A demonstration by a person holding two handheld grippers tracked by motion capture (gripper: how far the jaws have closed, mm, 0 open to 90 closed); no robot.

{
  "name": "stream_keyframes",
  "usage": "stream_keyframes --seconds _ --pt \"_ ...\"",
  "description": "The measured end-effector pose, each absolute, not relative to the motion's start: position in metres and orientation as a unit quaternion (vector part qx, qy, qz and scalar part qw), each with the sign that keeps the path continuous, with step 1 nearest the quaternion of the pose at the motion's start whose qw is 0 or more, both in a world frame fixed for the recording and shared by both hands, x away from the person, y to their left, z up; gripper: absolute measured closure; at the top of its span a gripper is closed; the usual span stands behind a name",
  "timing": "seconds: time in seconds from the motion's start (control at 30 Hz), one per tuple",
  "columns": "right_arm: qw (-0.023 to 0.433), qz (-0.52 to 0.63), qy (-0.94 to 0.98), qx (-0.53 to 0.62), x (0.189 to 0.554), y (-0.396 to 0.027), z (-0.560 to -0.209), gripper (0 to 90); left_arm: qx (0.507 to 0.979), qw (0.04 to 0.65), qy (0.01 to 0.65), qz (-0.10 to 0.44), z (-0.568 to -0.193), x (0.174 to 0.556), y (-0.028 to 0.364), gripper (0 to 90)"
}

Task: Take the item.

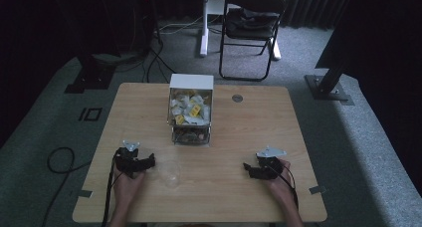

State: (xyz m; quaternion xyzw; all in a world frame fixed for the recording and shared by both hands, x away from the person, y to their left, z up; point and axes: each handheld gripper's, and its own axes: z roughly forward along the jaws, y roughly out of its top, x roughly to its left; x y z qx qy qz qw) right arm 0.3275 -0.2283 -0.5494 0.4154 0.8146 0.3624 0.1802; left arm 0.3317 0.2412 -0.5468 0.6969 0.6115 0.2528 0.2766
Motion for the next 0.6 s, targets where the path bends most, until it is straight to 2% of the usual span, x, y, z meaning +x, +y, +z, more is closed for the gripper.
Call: stream_keyframes --seconds 0.27,0.3,0.37,0.6 --pt "0.181 0.365 0.814 0.413 0.3273 -0.2286 -0.5501 29.3 0.715 0.276 0.595 0.240 -0.5448 0.3320 0.2443 7.5" --pt "0.181 0.365 0.814 0.413 0.3273 -0.2285 -0.5502 29.2 0.717 0.279 0.592 0.240 -0.5440 0.3309 0.2444 9.6" --pt "0.181 0.365 0.815 0.413 0.3272 -0.2274 -0.5501 29.3 0.722 0.284 0.584 0.238 -0.5424 0.3282 0.2445 19.8" --pt "0.181 0.365 0.816 0.410 0.3264 -0.2255 -0.5501 29.3 0.728 0.283 0.579 0.233 -0.5389 0.3266 0.2455 35.0"
